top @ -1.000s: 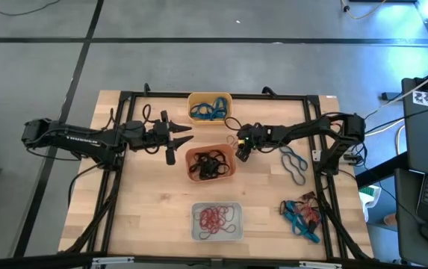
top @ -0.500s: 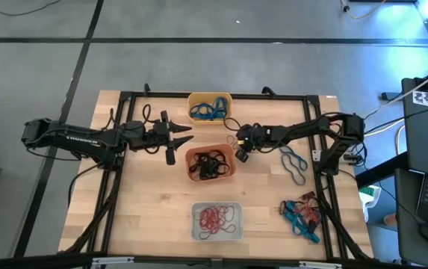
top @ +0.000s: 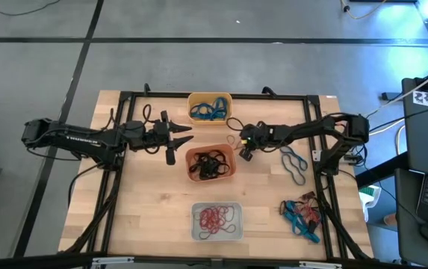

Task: Sort rubber bands into baskets
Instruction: Put the red rubber band in the white bin

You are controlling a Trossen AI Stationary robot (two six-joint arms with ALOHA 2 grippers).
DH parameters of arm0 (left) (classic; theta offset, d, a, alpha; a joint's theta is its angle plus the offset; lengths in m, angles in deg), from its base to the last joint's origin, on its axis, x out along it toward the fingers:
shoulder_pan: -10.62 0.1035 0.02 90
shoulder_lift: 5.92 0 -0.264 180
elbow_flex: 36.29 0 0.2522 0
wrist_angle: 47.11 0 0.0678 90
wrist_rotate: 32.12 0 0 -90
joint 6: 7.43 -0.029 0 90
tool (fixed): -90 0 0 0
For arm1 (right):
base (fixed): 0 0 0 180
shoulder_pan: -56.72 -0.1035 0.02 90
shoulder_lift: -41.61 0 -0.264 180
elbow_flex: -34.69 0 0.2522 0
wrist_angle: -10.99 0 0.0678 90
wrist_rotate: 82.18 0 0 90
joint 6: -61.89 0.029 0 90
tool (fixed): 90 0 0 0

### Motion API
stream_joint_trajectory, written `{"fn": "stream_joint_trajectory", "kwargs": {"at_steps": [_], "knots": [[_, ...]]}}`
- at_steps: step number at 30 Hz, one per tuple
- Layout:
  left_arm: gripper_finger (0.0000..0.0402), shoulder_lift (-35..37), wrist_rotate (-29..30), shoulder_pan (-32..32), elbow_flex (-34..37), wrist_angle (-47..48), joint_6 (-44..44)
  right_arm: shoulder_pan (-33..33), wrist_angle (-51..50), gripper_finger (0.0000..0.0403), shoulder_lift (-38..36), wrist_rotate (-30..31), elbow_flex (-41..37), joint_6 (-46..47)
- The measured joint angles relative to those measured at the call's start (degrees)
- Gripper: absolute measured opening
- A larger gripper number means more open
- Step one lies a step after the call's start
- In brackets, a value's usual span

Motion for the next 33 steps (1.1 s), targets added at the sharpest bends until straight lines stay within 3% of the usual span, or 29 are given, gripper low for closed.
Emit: {"fn": "stream_joint_trajectory", "kwargs": {"at_steps": [14, 25, 33], "knots": [[0.0141, 0.0, 0.0, 0.0, 0.0, 0.0, 0.2, -1.3, -9.4, 0.0001, -12.4, 1.7, 0.1, 0.0], [0.0141, 0.0, 0.0, 0.0, 0.0, 0.0, 0.2, -10.1, -13.1, 0.0001, -22.1, 1.8, 2.3, 0.4], [0.0141, 0.0, 0.0, 0.0, 0.0, -0.2, 0.5, -17.2, -15.0, 0.0001, -22.9, 2.2, 7.6, 0.5]]}}
